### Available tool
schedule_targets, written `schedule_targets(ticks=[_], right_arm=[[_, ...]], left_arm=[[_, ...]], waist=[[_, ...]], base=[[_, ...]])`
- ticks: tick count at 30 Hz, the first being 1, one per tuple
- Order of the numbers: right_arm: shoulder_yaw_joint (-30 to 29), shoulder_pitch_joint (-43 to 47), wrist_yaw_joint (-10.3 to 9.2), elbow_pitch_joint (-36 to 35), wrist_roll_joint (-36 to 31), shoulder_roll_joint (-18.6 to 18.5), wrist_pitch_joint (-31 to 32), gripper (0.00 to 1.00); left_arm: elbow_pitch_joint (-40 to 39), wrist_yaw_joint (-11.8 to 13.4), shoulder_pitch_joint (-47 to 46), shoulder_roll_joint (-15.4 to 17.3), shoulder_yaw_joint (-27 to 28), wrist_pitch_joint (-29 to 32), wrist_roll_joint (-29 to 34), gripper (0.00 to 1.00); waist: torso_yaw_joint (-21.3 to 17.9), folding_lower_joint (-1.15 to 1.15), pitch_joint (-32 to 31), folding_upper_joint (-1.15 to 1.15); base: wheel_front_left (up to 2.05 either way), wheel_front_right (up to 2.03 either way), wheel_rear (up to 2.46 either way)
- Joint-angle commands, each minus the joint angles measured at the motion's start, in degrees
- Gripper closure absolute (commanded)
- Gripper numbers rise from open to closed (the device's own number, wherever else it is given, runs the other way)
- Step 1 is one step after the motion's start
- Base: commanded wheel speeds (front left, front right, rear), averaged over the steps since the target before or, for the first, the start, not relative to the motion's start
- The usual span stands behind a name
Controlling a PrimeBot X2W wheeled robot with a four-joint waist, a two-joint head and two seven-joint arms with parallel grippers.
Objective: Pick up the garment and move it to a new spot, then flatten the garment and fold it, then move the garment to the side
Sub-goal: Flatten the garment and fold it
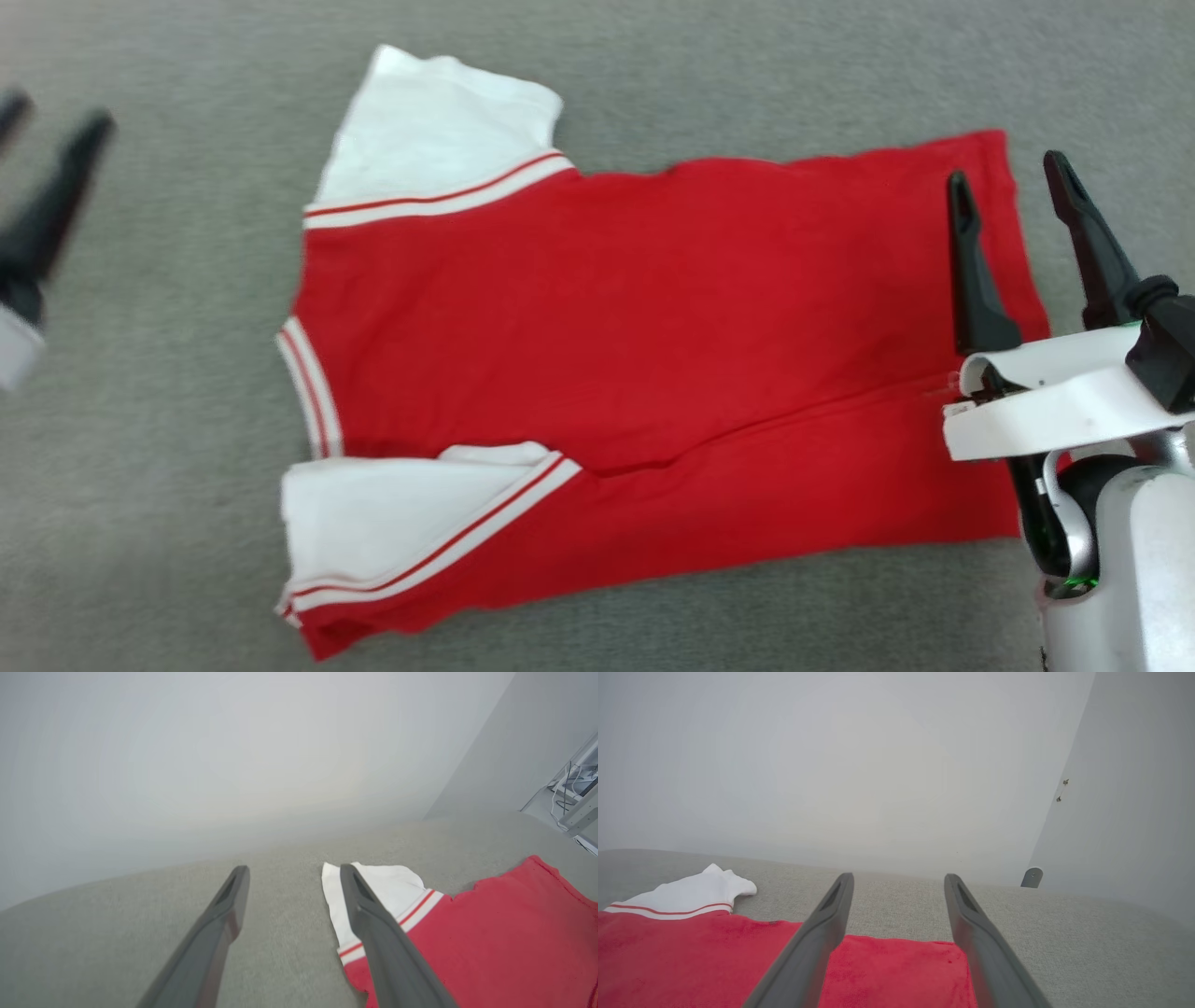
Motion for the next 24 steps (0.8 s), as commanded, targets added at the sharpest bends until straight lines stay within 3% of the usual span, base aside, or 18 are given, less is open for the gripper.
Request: schedule_targets(ticks=[1, 12, 19, 24], right_arm=[[0.62, -0.31, -0.08, 0.02, 1.23, 0.18, -1.26, 0.00], [4.29, 3.15, -0.08, -3.85, 6.26, 0.26, -8.51, 0.00], [6.71, 5.04, -0.08, -4.94, 7.26, 0.21, -10.18, 0.00], [7.66, 5.83, -0.08, -4.78, 7.40, 0.22, -10.63, 0.00]], left_arm=[[1.18, 0.10, -3.52, -0.41, -0.45, 1.51, 0.57, 0.00], [7.18, 0.10, -25.18, 0.16, -10.49, 21.98, 1.21, 0.00], [8.83, 0.10, -32.90, 3.27, -17.69, 38.66, -1.39, 0.00], [9.45, 0.10, -36.11, 4.42, -20.12, 46.09, -5.01, 0.00]], waist=[[-4.32, 0.00, 3.35, 0.00], [-14.40, 0.00, 9.80, 0.00], [-17.86, 0.00, 12.29, 0.00], [-19.21, 0.00, 12.74, 0.00]], base=[[0.00, 0.00, 0.00], [0.00, 0.00, 0.00], [0.00, 0.00, 0.00], [0.00, 0.00, 0.00]])
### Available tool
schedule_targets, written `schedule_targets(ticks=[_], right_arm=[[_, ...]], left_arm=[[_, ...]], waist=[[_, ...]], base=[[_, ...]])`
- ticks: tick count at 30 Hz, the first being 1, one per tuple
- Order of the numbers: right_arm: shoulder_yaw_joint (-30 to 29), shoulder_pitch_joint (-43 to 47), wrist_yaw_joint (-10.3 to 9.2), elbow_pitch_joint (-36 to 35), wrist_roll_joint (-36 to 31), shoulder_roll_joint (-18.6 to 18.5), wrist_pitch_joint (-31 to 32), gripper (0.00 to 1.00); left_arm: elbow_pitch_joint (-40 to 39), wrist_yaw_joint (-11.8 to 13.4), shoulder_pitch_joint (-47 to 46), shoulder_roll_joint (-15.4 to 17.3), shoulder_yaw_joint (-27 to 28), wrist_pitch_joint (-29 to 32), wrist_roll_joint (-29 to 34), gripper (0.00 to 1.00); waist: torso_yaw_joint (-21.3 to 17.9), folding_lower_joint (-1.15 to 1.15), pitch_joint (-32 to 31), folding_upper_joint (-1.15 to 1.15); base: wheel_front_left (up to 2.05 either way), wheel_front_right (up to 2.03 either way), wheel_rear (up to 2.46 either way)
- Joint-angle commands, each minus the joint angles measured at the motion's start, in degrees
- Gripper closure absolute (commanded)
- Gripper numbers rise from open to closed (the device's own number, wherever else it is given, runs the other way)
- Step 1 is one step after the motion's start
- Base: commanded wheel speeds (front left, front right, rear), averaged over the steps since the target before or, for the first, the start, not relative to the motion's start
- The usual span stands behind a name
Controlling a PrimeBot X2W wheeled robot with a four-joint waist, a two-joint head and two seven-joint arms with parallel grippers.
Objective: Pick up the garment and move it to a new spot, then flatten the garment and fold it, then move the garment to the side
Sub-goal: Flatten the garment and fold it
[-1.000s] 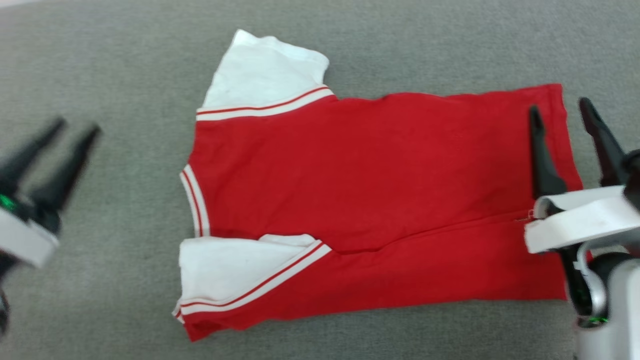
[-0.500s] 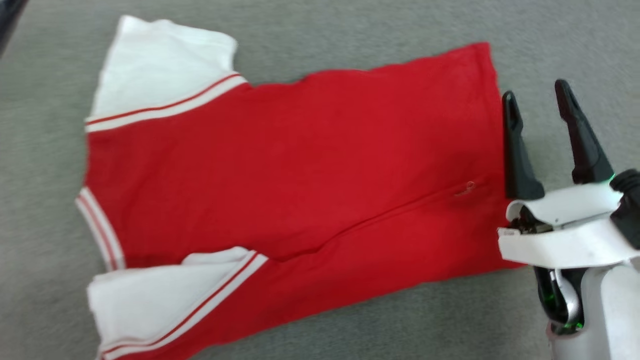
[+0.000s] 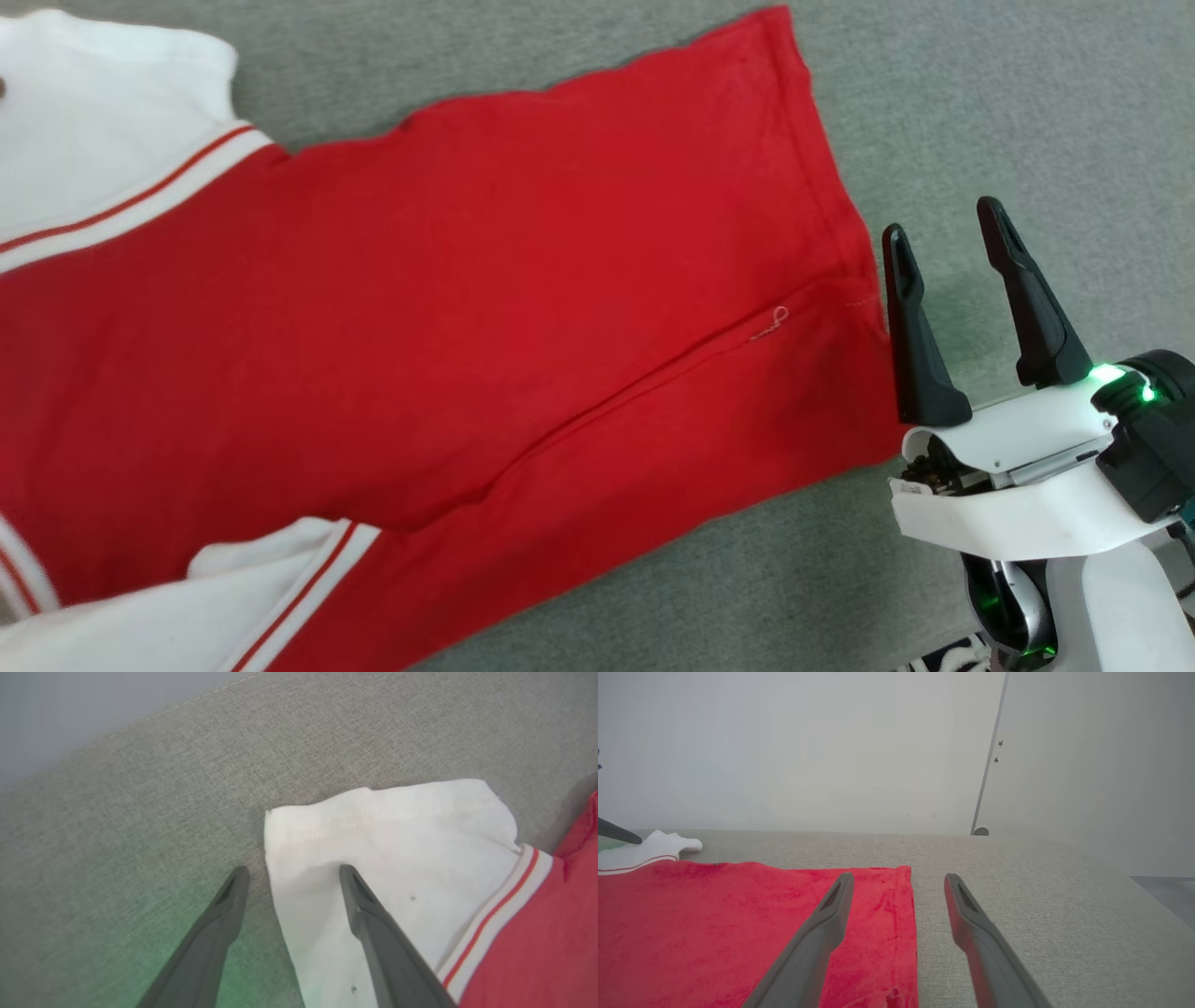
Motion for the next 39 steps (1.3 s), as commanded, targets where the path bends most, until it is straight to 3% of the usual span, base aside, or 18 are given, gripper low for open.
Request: schedule_targets(ticks=[1, 5, 6, 8, 9, 14, 18, 28, 32, 37, 38, 39], right_arm=[[0.23, 0.30, -0.07, -0.05, 0.45, 0.18, -0.36, 0.00], [0.42, 0.83, -0.07, -0.26, 0.50, 0.17, -0.56, 0.00], [0.40, 0.91, -0.07, -0.28, 0.42, 0.17, -0.41, 0.00], [0.54, 0.51, -0.07, -0.41, 0.00, 0.17, 0.51, 0.00], [0.59, 0.04, -0.07, -0.53, 0.00, 0.17, 1.39, 0.00], [0.86, -5.94, -0.07, -1.38, -1.06, 0.17, 12.38, 0.00], [-0.35, -14.63, -0.07, 0.30, -1.09, 0.17, 26.49, 0.00], [-6.83, -31.90, -0.07, 11.53, 2.08, 0.14, 53.03, 0.00], [-9.17, -34.51, -0.07, 15.43, 3.77, 0.16, 61.28, 0.00], [-11.09, -36.09, -0.07, 18.42, 5.63, 0.18, 65.75, 0.00], [-10.90, -36.33, -0.07, 18.70, 5.67, 0.22, 66.07, 0.53], [-11.03, -36.56, -0.07, 18.92, 5.52, 0.28, 65.94, 0.80]], left_arm=[[0.19, 0.10, -1.11, 0.28, -0.30, 1.26, -1.38, 0.00], [-0.25, 0.10, -1.38, -0.11, -2.40, 4.74, -3.38, 0.00], [-0.43, 0.09, -1.40, -0.29, -2.92, 5.42, -3.50, 0.04], [-0.85, 0.09, -1.43, -0.62, -3.63, 6.28, -4.63, 0.88], [-0.79, 0.06, -1.38, -0.84, -3.89, 6.59, -5.09, 1.00], [-1.58, 0.06, -2.18, -1.38, -4.65, 5.91, -5.37, 1.00], [-2.80, 0.06, -3.16, -2.46, -5.14, 5.16, -5.83, 1.00], [-4.81, 0.07, -5.81, -4.59, -6.38, 3.36, -6.21, 1.00], [-5.23, 0.11, -6.48, -5.01, -7.06, 2.88, -6.40, 1.00], [-5.95, 0.11, -7.09, -5.35, -7.85, 2.15, -6.88, 1.00], [-6.11, 0.11, -7.12, -5.47, -7.89, 1.90, -7.10, 1.00], [-6.30, 0.11, -7.16, -5.58, -7.96, 1.58, -7.35, 1.00]], waist=[[-1.99, 0.00, 1.61, 0.00], [-2.29, 0.00, 1.86, 0.00], [-2.26, 0.00, 1.88, 0.00], [-2.12, 0.00, 1.84, 0.00], [-1.96, 0.00, 1.74, 0.00], [-0.89, 0.00, 1.40, 0.00], [0.88, 0.00, 1.77, 0.00], [5.54, 0.00, 3.87, 0.00], [6.79, 0.00, 4.44, 0.00], [8.14, 0.00, 5.06, 0.00], [8.35, 0.00, 5.14, 0.00], [8.57, 0.00, 5.18, 0.00]], base=[[0.00, 0.00, 0.00], [0.00, 0.00, 0.00], [0.00, 0.00, 0.00], [0.00, 0.00, 0.00], [0.00, 0.00, 0.00], [0.00, 0.00, 0.00], [0.00, 0.00, 0.00], [0.00, 0.00, 0.00], [0.00, 0.00, 0.00], [0.00, 0.00, 0.00], [0.00, 0.00, 0.00], [0.00, 0.00, 0.00]])
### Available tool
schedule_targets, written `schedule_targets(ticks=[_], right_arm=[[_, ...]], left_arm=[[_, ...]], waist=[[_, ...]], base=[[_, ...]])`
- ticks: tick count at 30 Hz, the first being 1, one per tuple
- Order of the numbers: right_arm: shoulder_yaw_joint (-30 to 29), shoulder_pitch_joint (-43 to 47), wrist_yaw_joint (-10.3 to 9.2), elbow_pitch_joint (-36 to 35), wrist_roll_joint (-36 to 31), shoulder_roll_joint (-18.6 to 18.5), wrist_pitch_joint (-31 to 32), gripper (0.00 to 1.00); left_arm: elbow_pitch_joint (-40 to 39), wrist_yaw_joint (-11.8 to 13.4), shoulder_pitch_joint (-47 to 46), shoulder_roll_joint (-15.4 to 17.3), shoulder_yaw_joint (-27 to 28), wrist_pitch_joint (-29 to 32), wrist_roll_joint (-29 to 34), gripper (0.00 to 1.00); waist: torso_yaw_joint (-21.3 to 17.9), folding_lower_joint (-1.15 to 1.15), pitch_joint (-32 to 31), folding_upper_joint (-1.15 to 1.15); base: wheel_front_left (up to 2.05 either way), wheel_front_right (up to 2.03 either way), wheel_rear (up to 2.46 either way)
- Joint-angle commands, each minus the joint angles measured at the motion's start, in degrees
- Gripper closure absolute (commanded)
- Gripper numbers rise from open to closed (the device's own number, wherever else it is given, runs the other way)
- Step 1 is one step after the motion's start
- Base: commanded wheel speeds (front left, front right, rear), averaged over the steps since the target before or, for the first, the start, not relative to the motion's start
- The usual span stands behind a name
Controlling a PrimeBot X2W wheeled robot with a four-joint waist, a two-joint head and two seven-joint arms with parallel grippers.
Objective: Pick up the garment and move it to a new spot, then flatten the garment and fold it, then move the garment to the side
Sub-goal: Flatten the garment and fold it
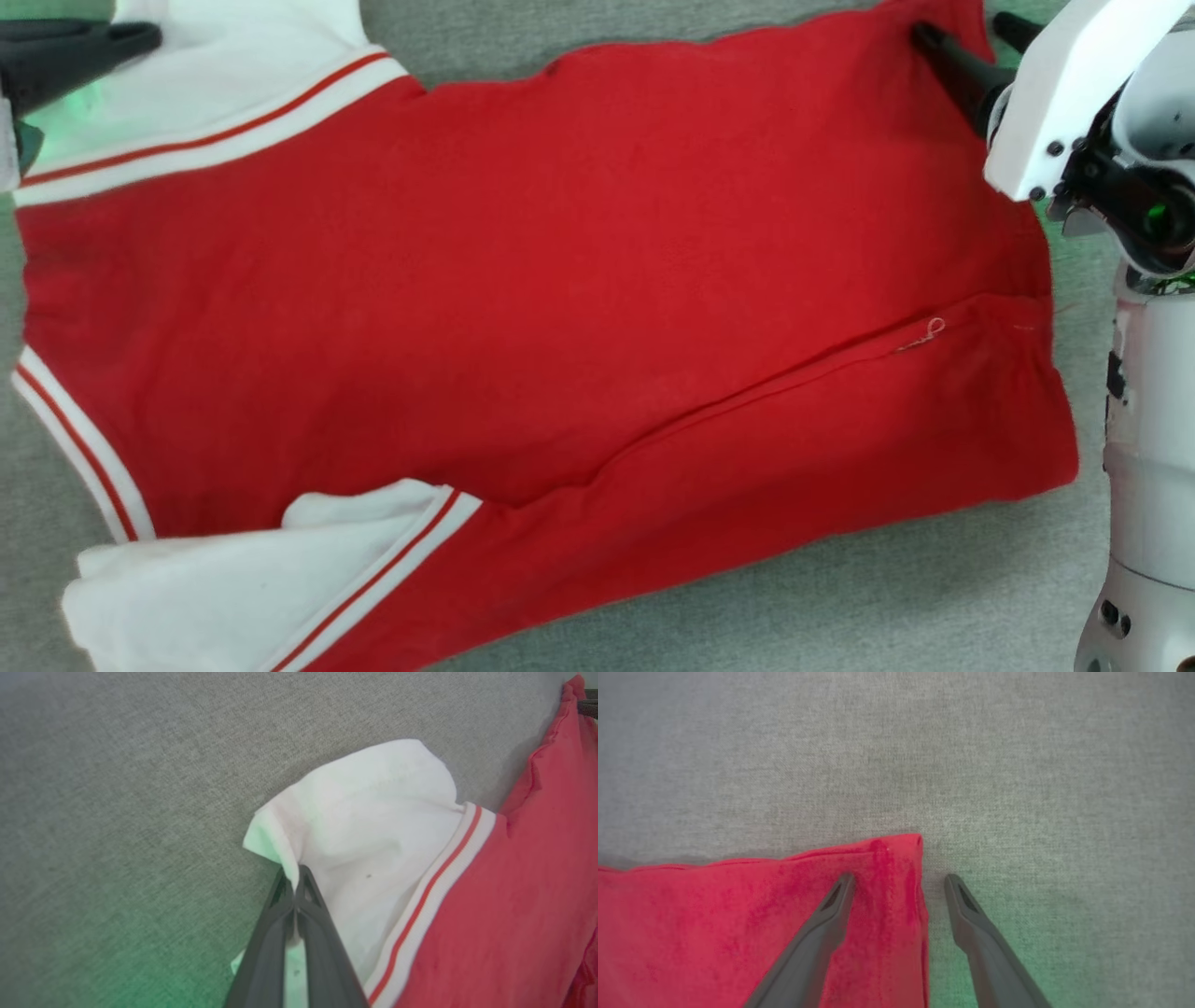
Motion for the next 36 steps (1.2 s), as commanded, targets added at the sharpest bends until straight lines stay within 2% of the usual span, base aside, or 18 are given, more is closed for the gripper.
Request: schedule_targets(ticks=[1, 7, 12, 16, 21, 27, 32, 36], right_arm=[[-0.16, 0.01, -0.07, 1.13, -0.26, 0.38, -0.02, 1.00], [-0.97, -0.01, -0.07, 0.80, -1.56, 0.32, -0.18, 1.00], [-1.44, 1.64, -0.07, -2.67, -2.81, 0.23, -0.32, 1.00], [-0.79, 5.11, -0.07, -7.84, -3.14, -0.05, 2.06, 1.00], [-1.04, 11.65, -0.07, -15.69, -0.27, -3.22, 6.70, 1.00], [-4.09, 22.22, -0.07, -24.30, 4.69, -7.23, 11.58, 1.00], [-7.04, 31.07, -0.07, -29.42, 9.21, -9.36, 11.68, 1.00], [-8.87, 37.51, -0.07, -31.81, 11.62, -10.42, 10.38, 1.00]], left_arm=[[-0.17, 0.12, 0.71, -0.09, -1.03, -0.33, -0.34, 1.00], [-1.63, 0.11, 1.14, -1.23, -0.63, -3.84, -1.90, 1.00], [-4.39, 0.11, 2.62, -2.41, 0.99, -8.90, -4.81, 1.00], [-9.58, 0.11, 5.20, -1.76, 2.39, -12.92, -6.52, 1.00], [-18.47, 0.11, 10.54, 1.49, 3.15, -18.09, -6.59, 1.00], [-29.76, 0.11, 19.20, 7.30, 1.55, -27.25, -4.04, 1.00], [-35.69, 0.11, 26.78, 11.53, -1.20, -36.66, -0.66, 1.00], [-37.77, 0.11, 33.37, 13.50, -2.95, -43.52, 1.96, 1.00]], waist=[[0.91, 0.00, 0.38, 0.00], [2.68, 0.00, -1.05, 0.00], [5.21, 0.00, -4.71, 0.00], [7.39, 0.00, -8.18, 0.00], [9.67, 0.00, -11.83, 0.00], [11.63, 0.00, -14.48, 0.00], [12.91, 0.00, -15.34, 0.00], [13.48, 0.00, -15.56, 0.00]], base=[[0.00, 0.00, 0.00], [0.00, 0.00, 0.00], [0.00, 0.00, 0.00], [0.00, 0.00, 0.00], [0.00, 0.00, 0.00], [0.00, 0.00, 0.00], [0.00, 0.00, 0.00], [0.00, 0.00, 0.00]])
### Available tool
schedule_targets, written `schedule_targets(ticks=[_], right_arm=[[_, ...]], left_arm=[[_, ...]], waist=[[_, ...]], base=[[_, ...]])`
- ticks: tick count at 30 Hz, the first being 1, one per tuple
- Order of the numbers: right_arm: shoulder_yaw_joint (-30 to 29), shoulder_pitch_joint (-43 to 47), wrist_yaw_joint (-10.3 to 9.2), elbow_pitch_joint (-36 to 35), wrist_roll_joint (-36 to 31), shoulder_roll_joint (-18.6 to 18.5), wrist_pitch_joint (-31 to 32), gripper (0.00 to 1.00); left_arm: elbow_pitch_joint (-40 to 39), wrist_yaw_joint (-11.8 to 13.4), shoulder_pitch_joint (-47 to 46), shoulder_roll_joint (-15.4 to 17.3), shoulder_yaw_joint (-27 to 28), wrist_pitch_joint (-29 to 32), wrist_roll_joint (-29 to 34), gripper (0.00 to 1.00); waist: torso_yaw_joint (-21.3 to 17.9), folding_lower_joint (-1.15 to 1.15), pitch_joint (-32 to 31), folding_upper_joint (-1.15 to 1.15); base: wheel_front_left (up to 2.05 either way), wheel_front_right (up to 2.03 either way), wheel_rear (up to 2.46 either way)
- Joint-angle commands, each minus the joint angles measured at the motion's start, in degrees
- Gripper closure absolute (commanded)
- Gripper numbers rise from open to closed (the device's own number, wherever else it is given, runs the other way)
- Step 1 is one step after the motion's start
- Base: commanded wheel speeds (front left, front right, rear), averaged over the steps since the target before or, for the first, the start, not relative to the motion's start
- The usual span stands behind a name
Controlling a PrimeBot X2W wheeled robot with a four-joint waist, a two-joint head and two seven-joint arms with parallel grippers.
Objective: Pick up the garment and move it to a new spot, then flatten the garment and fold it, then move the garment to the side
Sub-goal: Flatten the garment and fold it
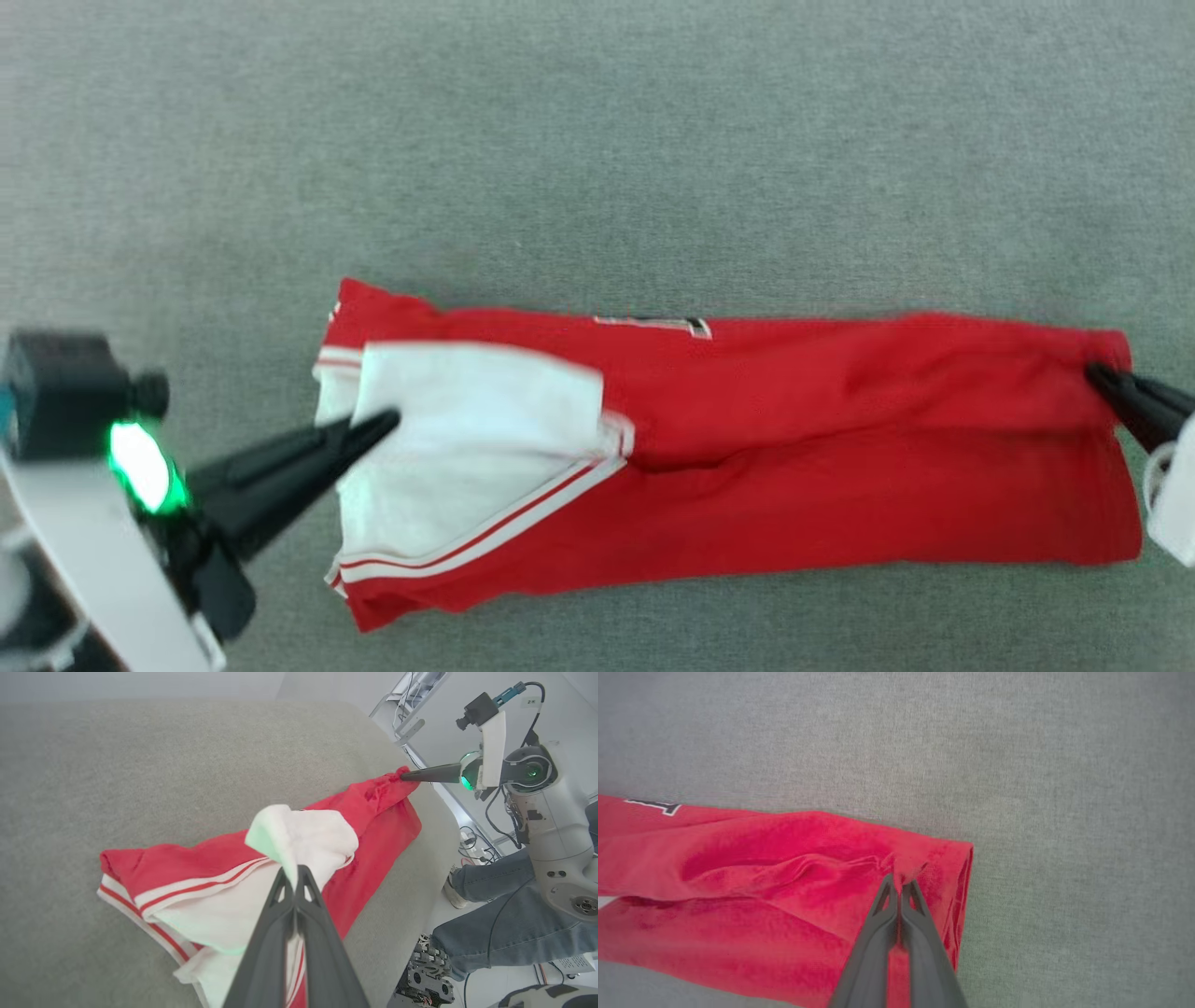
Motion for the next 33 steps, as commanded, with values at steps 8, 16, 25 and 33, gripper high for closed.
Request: schedule_targets(ticks=[8, 16, 25, 33], right_arm=[[-2.50, 8.77, -0.07, -0.58, 1.11, -1.17, -4.63, 1.00], [2.32, 8.47, -0.07, 6.84, -1.76, -0.88, -12.89, 1.00], [5.37, 6.81, -0.10, 14.00, -4.34, -0.60, -20.05, 1.00], [2.54, 6.67, -0.08, 10.57, -1.36, -2.22, -21.75, 0.00]], left_arm=[[2.74, 0.10, 12.25, -1.60, -1.06, -7.14, 3.73, 1.00], [9.94, 0.10, 16.84, -7.69, -1.14, -7.97, 2.68, 1.00], [17.90, 0.10, 17.51, -12.79, -0.82, -7.85, 6.56, 0.97], [16.75, 0.10, 20.88, -13.61, 5.30, -7.86, 5.69, 0.00]], waist=[[1.31, 0.00, 0.19, 0.00], [1.15, 0.00, 1.70, 0.00], [1.15, 0.00, 2.23, 0.00], [1.07, 0.00, -0.61, 0.00]], base=[[0.00, 0.00, 0.00], [0.00, 0.00, 0.00], [0.00, 0.00, 0.00], [0.00, 0.00, 0.00]])
